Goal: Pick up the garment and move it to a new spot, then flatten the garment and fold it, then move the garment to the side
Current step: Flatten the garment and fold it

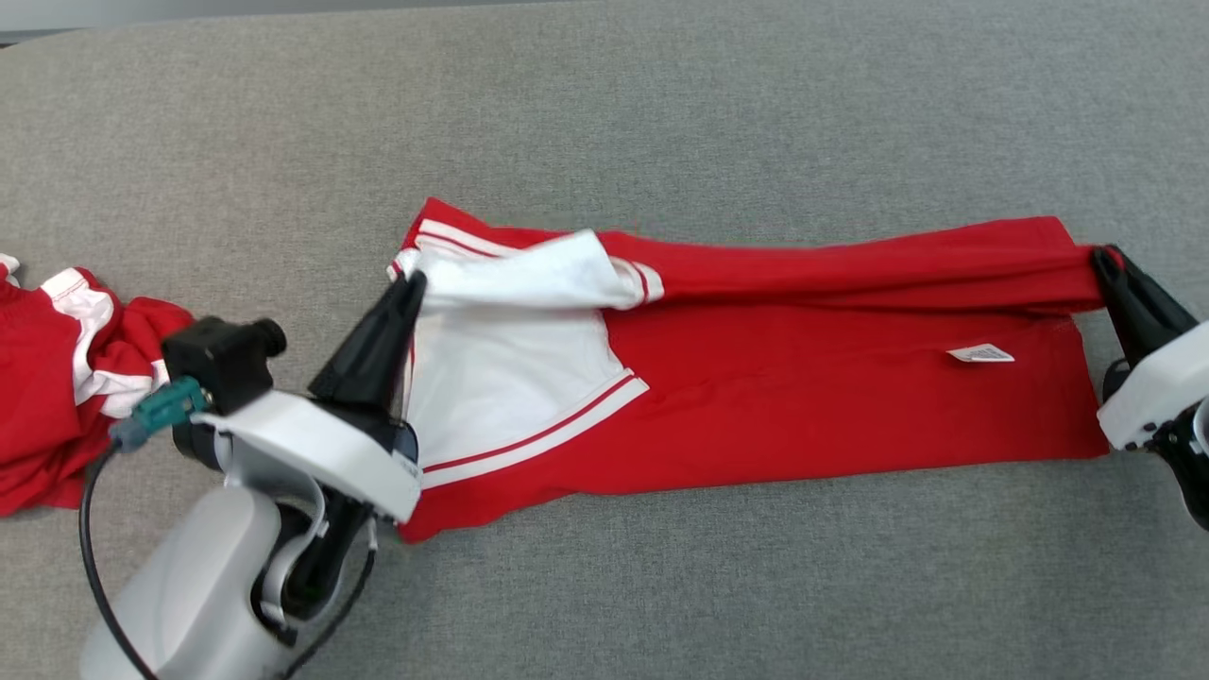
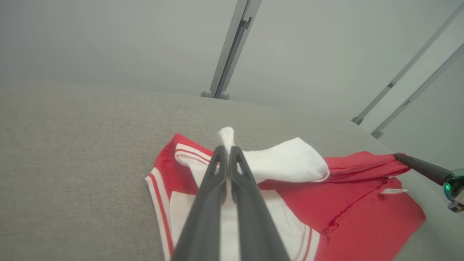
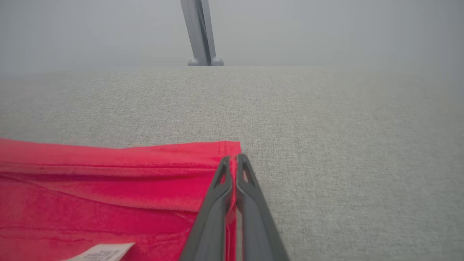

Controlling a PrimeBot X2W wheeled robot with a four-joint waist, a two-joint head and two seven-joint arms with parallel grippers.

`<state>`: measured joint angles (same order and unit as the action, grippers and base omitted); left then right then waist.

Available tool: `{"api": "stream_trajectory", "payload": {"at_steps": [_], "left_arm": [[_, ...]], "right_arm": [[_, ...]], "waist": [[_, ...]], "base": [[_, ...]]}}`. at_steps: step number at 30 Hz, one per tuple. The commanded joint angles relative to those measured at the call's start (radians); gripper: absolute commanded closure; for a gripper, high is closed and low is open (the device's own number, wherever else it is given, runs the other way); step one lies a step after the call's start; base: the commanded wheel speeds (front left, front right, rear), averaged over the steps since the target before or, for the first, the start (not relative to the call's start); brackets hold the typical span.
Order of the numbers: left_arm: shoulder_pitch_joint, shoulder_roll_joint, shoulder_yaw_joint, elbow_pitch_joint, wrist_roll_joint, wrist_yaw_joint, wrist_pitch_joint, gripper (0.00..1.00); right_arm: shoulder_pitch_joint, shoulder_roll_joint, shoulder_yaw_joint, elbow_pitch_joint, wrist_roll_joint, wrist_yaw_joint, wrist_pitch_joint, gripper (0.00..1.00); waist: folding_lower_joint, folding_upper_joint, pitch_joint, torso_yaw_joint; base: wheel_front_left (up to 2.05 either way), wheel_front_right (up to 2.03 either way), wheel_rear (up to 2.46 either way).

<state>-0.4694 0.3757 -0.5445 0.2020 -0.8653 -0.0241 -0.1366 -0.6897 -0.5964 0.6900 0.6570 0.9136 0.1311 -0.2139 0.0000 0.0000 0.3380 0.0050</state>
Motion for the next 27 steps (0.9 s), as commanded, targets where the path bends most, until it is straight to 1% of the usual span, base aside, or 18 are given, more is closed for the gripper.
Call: {"api": "stream_trajectory", "payload": {"at_steps": [1,7,11,14,15,16,17,18,19,20,24,27], "left_arm": [[0.027,0.015,0.001,-0.035,-0.006,0.013,0.0,1.0],[0.133,0.027,0.002,-0.143,-0.026,0.057,-0.002,1.0],[0.192,0.024,-0.016,-0.175,-0.046,0.077,0.021,1.0],[0.218,0.018,-0.029,-0.166,-0.051,0.09,0.031,1.0],[0.22,0.016,-0.035,-0.159,-0.045,0.094,0.033,1.0],[0.222,0.01,-0.036,-0.151,-0.042,0.097,0.03,1.0],[0.224,0.002,-0.04,-0.14,-0.044,0.1,0.028,0.77],[0.223,-0.002,-0.043,-0.131,-0.043,0.101,0.025,0.53],[0.22,-0.002,-0.045,-0.119,-0.035,0.106,0.022,0.07],[0.217,-0.006,-0.046,-0.108,-0.033,0.106,0.021,0.0],[0.205,-0.021,-0.037,-0.076,-0.017,0.13,-0.012,0.0],[0.197,-0.029,-0.015,-0.067,0.0,0.155,-0.056,0.0]], "right_arm": [[0.022,-0.013,0.0,-0.004,0.004,0.0,-0.015,1.0],[0.082,-0.02,-0.008,-0.005,0.018,-0.001,-0.033,1.0],[0.111,-0.009,-0.003,-0.002,0.021,0.0,-0.037,1.0],[0.125,0.001,-0.001,0.007,0.02,0.0,-0.04,1.0],[0.128,0.006,-0.001,0.011,0.023,0.0,-0.041,0.83],[0.129,0.01,-0.001,0.016,0.024,0.0,-0.041,0.63],[0.128,0.011,-0.001,0.02,0.024,0.0,-0.042,0.36],[0.128,0.013,-0.002,0.024,0.025,0.0,-0.043,0.0],[0.129,0.016,-0.004,0.027,0.026,0.0,-0.045,0.0],[0.129,0.02,-0.007,0.028,0.027,0.0,-0.045,0.0],[0.115,0.031,-0.037,0.027,-0.007,0.0,-0.052,0.0],[0.094,0.049,-0.091,-0.007,-0.078,0.0,-0.053,0.0]], "waist": [[0.0,0.0,0.0,0.005],[0.0,0.0,-0.01,0.014],[0.0,0.0,-0.021,0.013],[0.0,0.0,-0.026,0.013],[0.0,0.0,-0.028,0.014],[0.0,0.0,-0.03,0.015],[0.0,0.0,-0.032,0.015],[0.0,0.0,-0.035,0.016],[0.0,0.0,-0.039,0.016],[0.0,0.0,-0.043,0.016],[0.0,0.0,-0.063,0.013],[0.0,0.0,-0.081,0.008]], "base": [[0.0,0.0,0.0],[0.0,0.0,0.0],[0.0,0.0,0.0],[0.0,0.0,0.0],[0.0,0.0,0.0],[0.0,0.0,0.0],[0.0,0.0,0.0],[0.0,0.0,0.0],[0.0,0.0,0.0],[0.0,0.0,0.0],[0.0,0.0,0.0],[0.0,0.0,0.0]]}}
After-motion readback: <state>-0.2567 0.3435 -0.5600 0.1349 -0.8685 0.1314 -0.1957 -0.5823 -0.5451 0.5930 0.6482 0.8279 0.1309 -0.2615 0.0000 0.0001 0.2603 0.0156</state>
